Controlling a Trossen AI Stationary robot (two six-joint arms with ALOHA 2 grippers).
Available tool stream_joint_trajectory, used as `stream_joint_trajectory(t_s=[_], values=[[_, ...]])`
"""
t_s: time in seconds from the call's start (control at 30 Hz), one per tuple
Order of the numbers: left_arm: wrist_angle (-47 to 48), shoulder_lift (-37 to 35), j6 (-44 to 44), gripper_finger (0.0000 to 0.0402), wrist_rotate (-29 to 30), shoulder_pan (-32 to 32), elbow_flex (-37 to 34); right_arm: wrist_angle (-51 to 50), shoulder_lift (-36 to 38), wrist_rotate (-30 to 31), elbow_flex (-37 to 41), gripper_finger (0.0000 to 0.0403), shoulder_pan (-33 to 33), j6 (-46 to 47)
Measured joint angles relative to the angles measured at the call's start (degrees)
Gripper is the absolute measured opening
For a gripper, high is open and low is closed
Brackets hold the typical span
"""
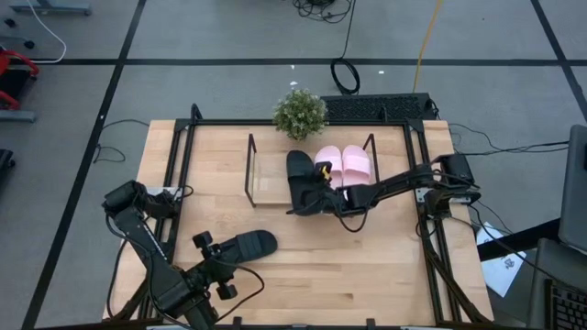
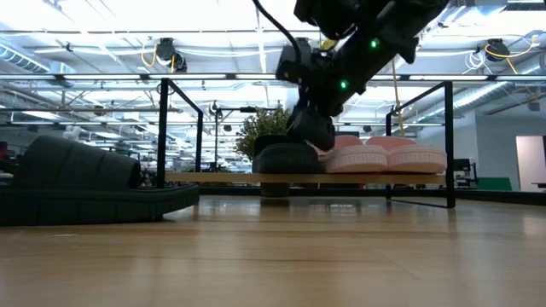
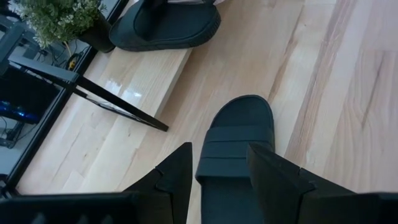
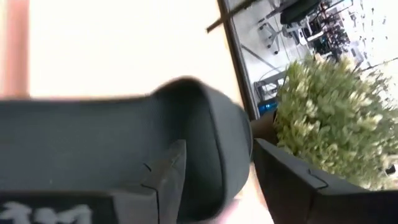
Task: Pick and place slides into the shelf
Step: Put the black slides on the shelf
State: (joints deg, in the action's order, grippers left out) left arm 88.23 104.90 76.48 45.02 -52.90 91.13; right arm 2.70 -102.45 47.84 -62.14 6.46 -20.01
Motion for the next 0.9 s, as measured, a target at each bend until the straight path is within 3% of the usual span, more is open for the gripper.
stream_joint_trajectory(t_s=[0.27,0.53,0.67,0.9], values=[[-0.8,0.0,-1.4,0.0152,0.0,-0.1,0.0,0.1,0.5,0.1,-5.4,0.0195,3.6,-3.2],[-11.0,0.0,-14.7,0.0152,-0.7,-0.2,-1.0,0.6,0.5,5.7,-8.5,0.0193,9.6,-8.3],[-17.3,0.0,-19.6,0.0152,-5.8,-0.2,-6.1,5.3,0.5,11.3,-8.7,0.0193,13.7,-13.5],[-27.0,0.0,-20.1,0.0152,-13.4,-0.2,-17.9,17.3,0.5,20.3,-8.7,0.0192,20.5,-24.8]])
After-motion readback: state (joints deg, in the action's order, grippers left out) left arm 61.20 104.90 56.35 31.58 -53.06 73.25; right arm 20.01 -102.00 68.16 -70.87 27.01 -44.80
